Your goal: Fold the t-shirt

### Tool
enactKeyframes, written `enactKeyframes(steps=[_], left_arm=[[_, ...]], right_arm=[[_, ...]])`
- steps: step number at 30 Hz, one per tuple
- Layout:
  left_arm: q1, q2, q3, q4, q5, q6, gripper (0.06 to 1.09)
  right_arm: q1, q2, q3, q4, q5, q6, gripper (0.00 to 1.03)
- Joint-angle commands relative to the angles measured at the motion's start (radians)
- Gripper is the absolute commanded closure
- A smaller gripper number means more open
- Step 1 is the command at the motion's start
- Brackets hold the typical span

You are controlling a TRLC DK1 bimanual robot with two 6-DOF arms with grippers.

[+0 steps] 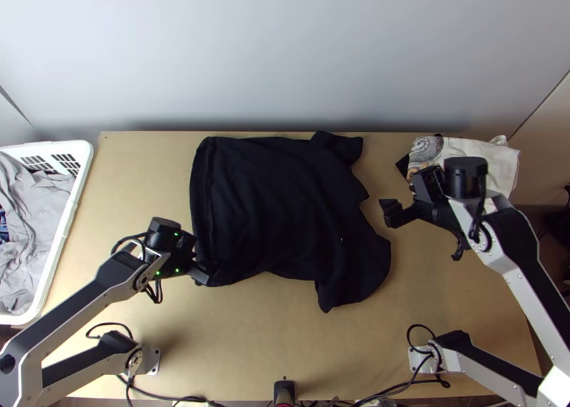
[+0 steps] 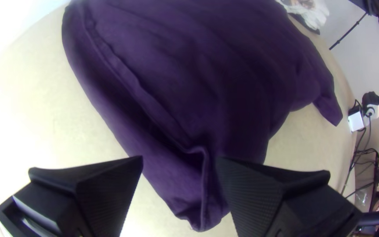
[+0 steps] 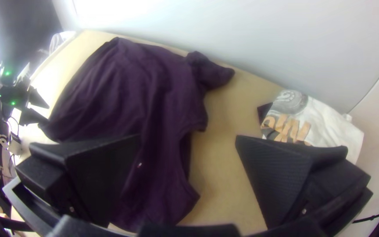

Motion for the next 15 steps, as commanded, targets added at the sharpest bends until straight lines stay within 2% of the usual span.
enactKeyframes(steps=[1,4,9,12,15], left_arm=[[-0.079,0.016,-0.021,-0.001,-0.007,-0.032,0.29],[-0.117,0.02,-0.02,-0.001,-0.007,-0.053,0.32],[-0.135,0.045,-0.018,0.008,-0.01,-0.058,0.46],[-0.134,0.062,-0.016,0.008,-0.016,-0.052,0.48],[-0.131,0.066,-0.015,0.01,-0.025,-0.045,0.64]], right_arm=[[-0.002,-0.029,-0.019,-0.01,-0.002,-0.001,0.04],[-0.002,-0.029,-0.016,-0.008,-0.002,-0.003,0.03],[-0.002,-0.03,-0.016,-0.01,-0.002,-0.004,0.04],[-0.004,-0.035,-0.016,-0.012,-0.002,-0.006,0.04],[-0.004,-0.039,-0.019,-0.012,-0.002,-0.007,0.04]])
